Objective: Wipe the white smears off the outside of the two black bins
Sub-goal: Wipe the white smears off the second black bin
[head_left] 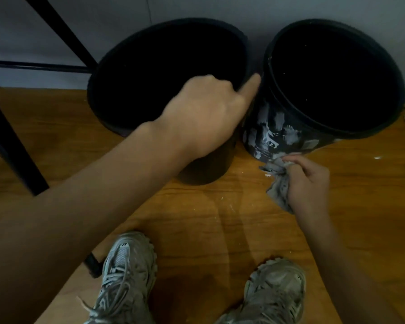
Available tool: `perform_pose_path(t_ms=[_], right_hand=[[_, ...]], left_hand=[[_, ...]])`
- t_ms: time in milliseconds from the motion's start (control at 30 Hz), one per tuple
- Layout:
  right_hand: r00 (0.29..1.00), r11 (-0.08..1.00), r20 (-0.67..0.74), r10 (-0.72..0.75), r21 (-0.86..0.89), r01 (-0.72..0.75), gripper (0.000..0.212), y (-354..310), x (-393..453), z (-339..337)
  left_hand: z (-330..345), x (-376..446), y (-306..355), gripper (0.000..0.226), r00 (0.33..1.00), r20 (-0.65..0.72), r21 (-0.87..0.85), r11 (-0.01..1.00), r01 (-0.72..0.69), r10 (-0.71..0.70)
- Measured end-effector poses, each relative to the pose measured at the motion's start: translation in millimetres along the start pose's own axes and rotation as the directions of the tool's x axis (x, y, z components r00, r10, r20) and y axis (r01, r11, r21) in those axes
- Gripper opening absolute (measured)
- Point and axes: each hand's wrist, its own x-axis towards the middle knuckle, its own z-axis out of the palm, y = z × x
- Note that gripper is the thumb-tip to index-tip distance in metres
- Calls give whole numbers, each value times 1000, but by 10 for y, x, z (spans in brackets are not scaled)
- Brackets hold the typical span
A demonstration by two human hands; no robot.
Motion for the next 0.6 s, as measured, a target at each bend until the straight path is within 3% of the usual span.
perform_pose_path(t_ms=[133, 233, 467, 600], right_hand=[[1000, 1000, 7, -4, 9, 4, 41, 31, -25, -6], [1000, 998, 7, -4, 58, 4, 29, 64, -20, -51], [998, 990, 27, 59, 130, -62, 31, 25, -10, -73], [996, 993, 90, 28, 109, -38, 36, -61, -67, -133]], left_hand=[[373, 12, 213, 65, 984, 80, 116, 979, -169, 160], [480, 62, 114, 70, 987, 89, 153, 977, -146, 133], [494, 186, 128, 61, 994, 85, 180, 981, -76, 62], [547, 123, 122, 59, 999, 25, 98, 995, -34, 32]])
